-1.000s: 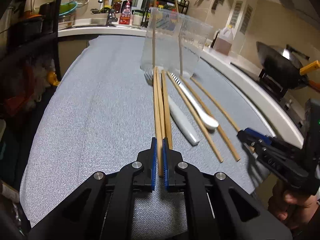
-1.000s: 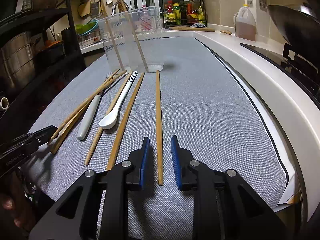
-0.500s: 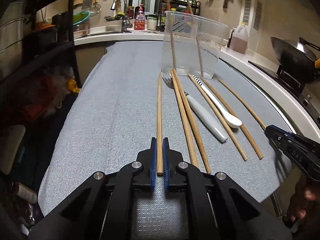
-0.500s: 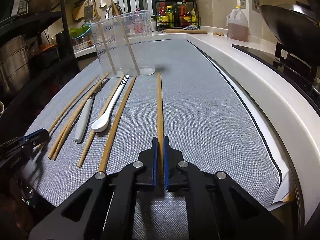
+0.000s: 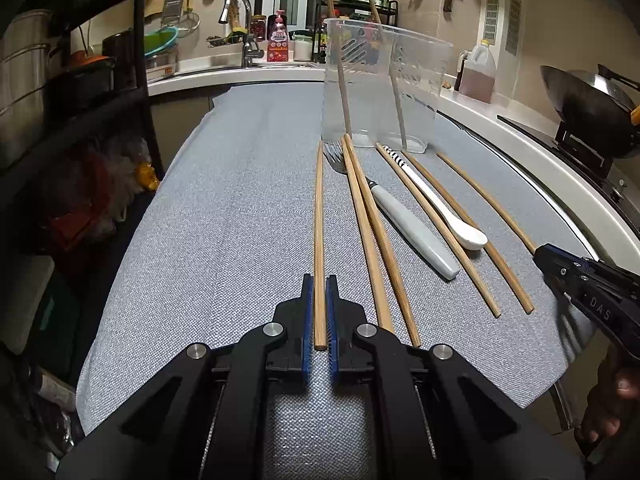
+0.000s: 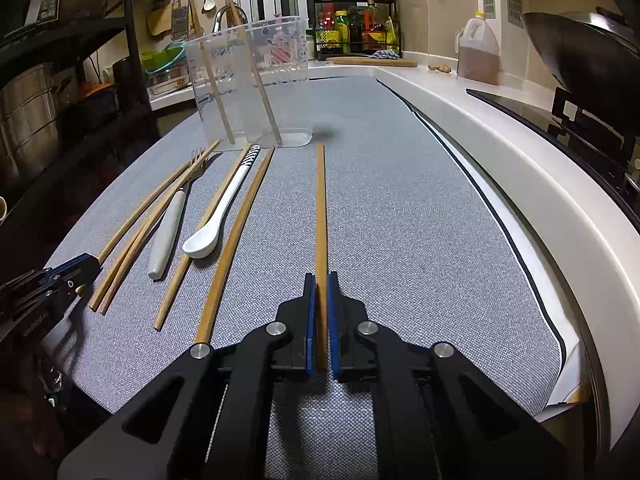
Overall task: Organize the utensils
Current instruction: 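Close the left tool on a chopstick while the right tool grasps another chopstick, then lift both held chopsticks and carry them toward the clear cup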
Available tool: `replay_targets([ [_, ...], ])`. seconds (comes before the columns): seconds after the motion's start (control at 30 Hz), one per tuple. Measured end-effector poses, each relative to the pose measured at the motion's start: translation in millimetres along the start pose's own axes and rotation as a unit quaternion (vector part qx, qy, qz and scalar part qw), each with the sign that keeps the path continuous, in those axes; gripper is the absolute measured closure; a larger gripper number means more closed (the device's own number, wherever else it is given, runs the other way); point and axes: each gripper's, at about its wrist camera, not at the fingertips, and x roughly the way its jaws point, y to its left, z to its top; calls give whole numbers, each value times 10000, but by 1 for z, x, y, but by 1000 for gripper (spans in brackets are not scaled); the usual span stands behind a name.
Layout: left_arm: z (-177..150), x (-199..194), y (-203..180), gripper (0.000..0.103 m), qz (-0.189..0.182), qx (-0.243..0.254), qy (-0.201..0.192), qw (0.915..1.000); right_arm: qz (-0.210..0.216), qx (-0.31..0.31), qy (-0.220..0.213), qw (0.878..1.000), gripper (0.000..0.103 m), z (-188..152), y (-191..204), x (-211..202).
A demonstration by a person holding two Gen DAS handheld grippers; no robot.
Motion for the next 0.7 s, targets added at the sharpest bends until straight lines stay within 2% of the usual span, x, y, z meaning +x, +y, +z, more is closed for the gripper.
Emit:
replay_targets([
  [0.7,-1,3,-3,97,90,50,-127,9999,-209,-285,-192,9992,96,-4,3,0],
])
